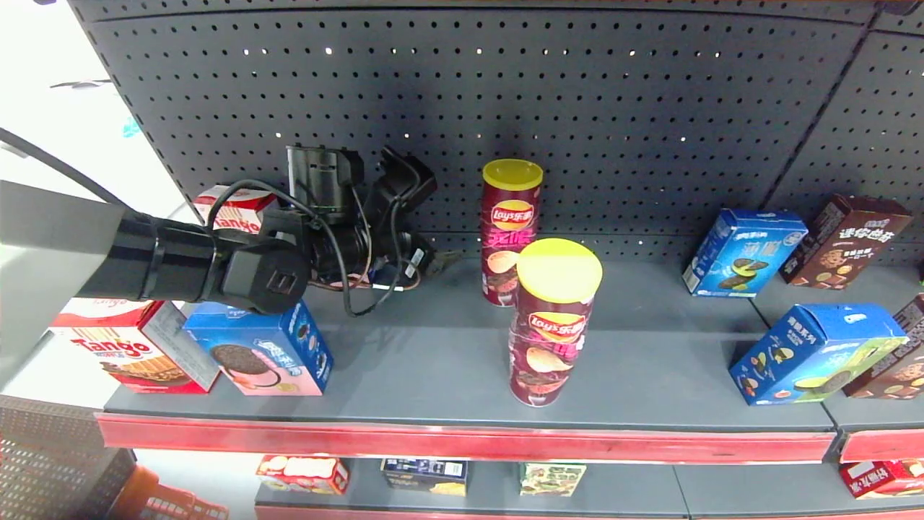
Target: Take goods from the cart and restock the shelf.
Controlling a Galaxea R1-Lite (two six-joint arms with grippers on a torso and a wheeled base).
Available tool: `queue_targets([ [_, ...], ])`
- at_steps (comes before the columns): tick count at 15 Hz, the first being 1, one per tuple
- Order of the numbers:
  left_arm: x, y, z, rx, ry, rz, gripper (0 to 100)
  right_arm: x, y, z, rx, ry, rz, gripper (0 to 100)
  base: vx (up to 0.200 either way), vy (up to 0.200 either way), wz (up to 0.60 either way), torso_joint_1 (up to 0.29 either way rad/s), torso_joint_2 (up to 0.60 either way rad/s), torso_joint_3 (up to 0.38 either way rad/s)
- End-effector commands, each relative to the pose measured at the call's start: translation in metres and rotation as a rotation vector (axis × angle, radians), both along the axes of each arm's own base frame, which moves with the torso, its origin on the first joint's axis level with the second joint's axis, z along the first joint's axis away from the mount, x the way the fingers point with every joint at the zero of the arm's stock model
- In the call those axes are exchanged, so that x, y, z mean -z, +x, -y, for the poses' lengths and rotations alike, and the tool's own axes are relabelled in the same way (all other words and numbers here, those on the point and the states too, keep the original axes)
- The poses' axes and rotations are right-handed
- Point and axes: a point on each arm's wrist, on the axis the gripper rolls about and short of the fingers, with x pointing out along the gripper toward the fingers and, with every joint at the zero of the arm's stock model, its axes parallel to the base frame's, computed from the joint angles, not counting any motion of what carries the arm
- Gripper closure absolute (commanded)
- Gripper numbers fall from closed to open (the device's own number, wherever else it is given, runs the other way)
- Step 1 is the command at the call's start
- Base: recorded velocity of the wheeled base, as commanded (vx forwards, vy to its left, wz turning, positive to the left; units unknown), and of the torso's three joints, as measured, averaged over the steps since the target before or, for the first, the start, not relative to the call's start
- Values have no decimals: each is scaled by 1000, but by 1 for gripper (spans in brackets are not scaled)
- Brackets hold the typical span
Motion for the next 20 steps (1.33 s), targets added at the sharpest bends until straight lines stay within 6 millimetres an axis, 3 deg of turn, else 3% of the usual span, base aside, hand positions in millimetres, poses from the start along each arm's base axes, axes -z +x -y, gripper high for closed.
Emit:
queue_targets([
  [1,2,-2,5,-21,10,27,0,0,0,0,0,-1,-2,0,0,0,0,0,0,0],
  [6,23,12,21,-48,7,33,0,0,0,0,0,-1,-2,0,0,0,0,0,0,0],
  [20,28,12,44,-10,-21,24,0,0,0,0,0,-1,-2,0,0,0,0,0,0,0],
])
